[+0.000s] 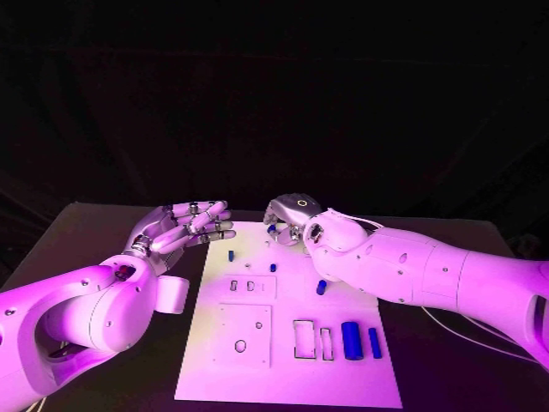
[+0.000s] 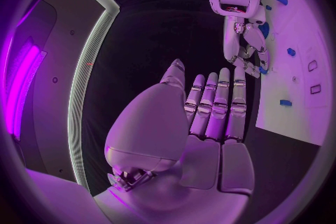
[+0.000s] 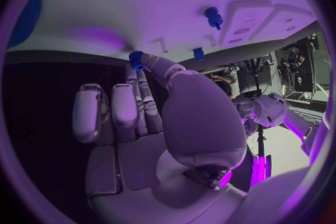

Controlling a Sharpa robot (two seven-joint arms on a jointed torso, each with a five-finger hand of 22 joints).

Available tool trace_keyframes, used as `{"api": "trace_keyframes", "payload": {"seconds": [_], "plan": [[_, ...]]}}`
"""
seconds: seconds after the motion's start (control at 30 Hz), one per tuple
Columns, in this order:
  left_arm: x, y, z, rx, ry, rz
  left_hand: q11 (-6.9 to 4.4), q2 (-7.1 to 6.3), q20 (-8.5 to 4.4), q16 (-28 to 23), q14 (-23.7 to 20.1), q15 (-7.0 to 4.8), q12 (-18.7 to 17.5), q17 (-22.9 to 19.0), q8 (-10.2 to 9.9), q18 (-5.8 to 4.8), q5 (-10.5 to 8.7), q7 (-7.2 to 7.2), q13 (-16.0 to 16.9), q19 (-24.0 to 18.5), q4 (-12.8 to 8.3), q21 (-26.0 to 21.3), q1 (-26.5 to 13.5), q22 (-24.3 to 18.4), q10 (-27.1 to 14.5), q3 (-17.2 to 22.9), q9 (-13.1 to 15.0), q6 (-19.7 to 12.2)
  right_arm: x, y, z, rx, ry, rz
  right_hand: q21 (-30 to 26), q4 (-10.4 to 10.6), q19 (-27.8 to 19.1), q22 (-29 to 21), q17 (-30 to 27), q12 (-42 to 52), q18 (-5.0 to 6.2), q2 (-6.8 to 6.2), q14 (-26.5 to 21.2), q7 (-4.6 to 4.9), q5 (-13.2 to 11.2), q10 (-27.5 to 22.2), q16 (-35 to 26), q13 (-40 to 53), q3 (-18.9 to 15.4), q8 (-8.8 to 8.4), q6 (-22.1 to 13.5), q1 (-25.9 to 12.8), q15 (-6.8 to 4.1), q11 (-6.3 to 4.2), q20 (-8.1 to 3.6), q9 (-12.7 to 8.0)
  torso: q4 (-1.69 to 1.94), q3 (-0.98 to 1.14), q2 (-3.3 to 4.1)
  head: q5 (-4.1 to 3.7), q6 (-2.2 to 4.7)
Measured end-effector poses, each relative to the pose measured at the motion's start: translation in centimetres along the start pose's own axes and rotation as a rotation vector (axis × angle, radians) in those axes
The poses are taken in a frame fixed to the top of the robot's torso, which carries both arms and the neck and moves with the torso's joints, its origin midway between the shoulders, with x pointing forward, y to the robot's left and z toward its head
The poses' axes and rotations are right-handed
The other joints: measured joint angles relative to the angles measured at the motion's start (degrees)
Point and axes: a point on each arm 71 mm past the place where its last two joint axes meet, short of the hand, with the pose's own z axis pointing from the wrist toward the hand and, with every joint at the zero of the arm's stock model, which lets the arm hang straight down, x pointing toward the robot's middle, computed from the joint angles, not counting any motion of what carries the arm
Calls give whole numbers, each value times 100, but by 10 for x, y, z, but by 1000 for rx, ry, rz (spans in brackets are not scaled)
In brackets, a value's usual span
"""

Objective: Assemble the parts on the task board

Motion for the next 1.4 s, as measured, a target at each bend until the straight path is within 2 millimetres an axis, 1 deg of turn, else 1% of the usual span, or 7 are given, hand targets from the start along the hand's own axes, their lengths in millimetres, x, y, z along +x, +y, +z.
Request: {"api": "trace_keyframes", "payload": {"seconds": [0.1, 0.37, 0.57, 0.73, 0.9, 1.1, 1.4], "plan": [[0, 0, 0, 0, -1, 0, 0, 0, 0, 0, 0, 0, 0, 0, 0, 0, 0, 0, 0, 0, 0, 0, 0, 0, 0, 0, 0, 0, 0, -1, -2, 0, 1, 4, -301, 43, -297, -388, -403, 0, 56, -77, -118, 39, -70, -344, -313, -120, -217, 0, -339, -74, 48, 79, 68, -78, -1, 0, 0, 1, 10], [-3, 0, 0, -2, -7, 3, 0, 0, 0, 0, 0, 0, 0, 0, 0, 0, 0, 0, 0, 0, 0, 0, 0, 0, 0, 0, 0, 0, -9, -12, -23, -5, -5, 27, -385, 126, -347, -445, -508, 119, 91, -135, -134, 35, -66, -374, -371, -118, -482, 14, -358, -69, 49, 93, 85, -80, -21, 8, -6, 17, 26], [-6, 0, 0, -4, -13, 5, 0, 0, 0, -32, 0, 0, 0, 0, -21, -1, 0, 0, -4, 0, 0, 0, 0, 1, 0, 0, 0, 0, -36, -42, -53, 32, -44, 69, -312, 245, -162, -270, -312, 436, 89, -101, -39, -36, 144, 231, -160, -24, -523, 101, -139, -104, -46, -41, -14, -23, -68, 13, -23, -36, 49], [-7, -1, -1, -4, -16, 6, 0, 0, 0, -33, 0, 0, 0, 0, -20, -1, 0, 0, -5, 0, 0, 0, 0, -5, 0, 0, 0, 0, -47, -66, -77, 100, -37, 147, 31, 383, 239, 217, -61, 853, 55, -230, 25, -106, 271, 952, 54, 208, -763, 168, -30, -275, -167, -200, -86, 8, -128, 20, -37, -61, 63], [-9, -1, -1, -3, -19, 7, 0, 0, 0, -33, 0, 0, 0, 0, -20, -1, 0, 0, -5, 0, 0, 0, 0, -4, 0, 0, 0, 0, -48, -85, -91, 174, 16, 221, 709, 429, 818, 434, 914, 2022, -223, -246, 22, -232, 601, 1224, 810, 1168, -1401, 319, -176, -290, -270, -339, -239, 77, -187, 32, -44, -59, 69], [-10, -1, -1, -2, -22, 7, 0, 0, 0, -33, 0, 0, 0, 0, -20, -1, 0, 0, -4, 0, 0, 0, 0, -4, 0, 0, 0, 0, -43, -97, -96, 232, 92, 263, 1040, 648, 844, 434, 1559, 5943, -316, -68, 22, -174, 777, 834, 1649, 5184, -2130, 695, -554, -113, -270, -296, -224, 223, -209, 50, -54, -82, 54], [-10, -1, 0, -3, -21, 7, 0, 0, 0, -33, 0, 0, 0, 0, -20, -2, 0, 0, -4, 0, 0, 0, 0, -4, 0, 0, 0, 0, -33, -97, -84, 270, 162, 286, 1113, 789, 843, 433, 1562, 6884, -316, 49, 22, -111, 777, 1102, 1935, 6263, -2315, 834, -789, 5, -226, -217, -163, 260, -217, 57, -53, -75, 32]]}}
